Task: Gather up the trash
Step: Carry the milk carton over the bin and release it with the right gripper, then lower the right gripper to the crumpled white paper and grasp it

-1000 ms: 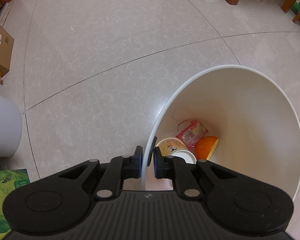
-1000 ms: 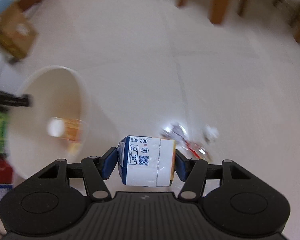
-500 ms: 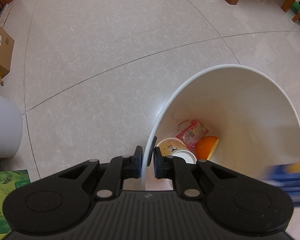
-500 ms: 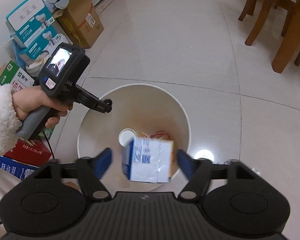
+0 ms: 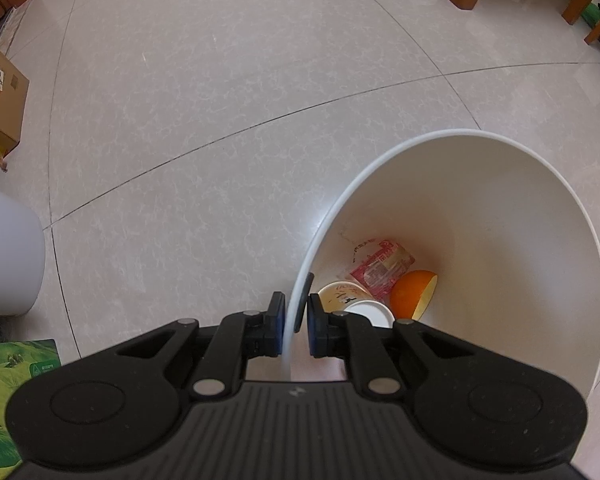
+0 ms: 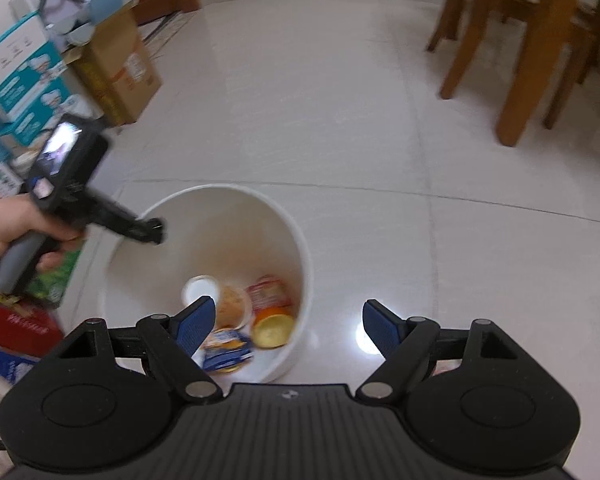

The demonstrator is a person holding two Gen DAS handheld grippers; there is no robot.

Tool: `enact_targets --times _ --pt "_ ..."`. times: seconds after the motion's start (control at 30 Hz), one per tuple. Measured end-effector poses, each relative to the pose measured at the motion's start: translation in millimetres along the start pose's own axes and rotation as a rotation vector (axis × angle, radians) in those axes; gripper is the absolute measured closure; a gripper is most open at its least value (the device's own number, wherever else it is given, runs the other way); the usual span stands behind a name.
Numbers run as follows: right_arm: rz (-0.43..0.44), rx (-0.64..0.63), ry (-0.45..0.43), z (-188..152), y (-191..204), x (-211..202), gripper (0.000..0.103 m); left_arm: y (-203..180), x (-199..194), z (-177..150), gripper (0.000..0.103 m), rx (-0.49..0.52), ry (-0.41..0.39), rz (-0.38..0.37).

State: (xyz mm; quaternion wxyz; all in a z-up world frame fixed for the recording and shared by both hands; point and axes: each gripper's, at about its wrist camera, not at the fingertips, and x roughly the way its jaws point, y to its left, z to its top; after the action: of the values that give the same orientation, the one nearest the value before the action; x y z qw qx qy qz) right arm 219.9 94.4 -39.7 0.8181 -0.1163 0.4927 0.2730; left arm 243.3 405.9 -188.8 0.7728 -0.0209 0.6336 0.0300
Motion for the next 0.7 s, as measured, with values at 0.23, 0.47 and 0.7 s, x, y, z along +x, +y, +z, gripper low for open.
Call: enact_targets --times 0.23,0.47,0.7 --pt "-0.120 0.018 -0.069 -25.4 -54.5 20.2 0.016 0.3 0.0 -0.1 0.093 -0.001 0.000 0.000" --pt "-0.141 0.105 0.001 -61.8 -101.5 81.4 0.016 1.2 0.2 -0.5 0.093 -0.004 0.001 -0.001" --pt "-0.158 0.096 0.084 -79.9 -111.8 144.9 0.016 1.7 0.1 -0.2 0.093 -0.003 0.001 0.003"
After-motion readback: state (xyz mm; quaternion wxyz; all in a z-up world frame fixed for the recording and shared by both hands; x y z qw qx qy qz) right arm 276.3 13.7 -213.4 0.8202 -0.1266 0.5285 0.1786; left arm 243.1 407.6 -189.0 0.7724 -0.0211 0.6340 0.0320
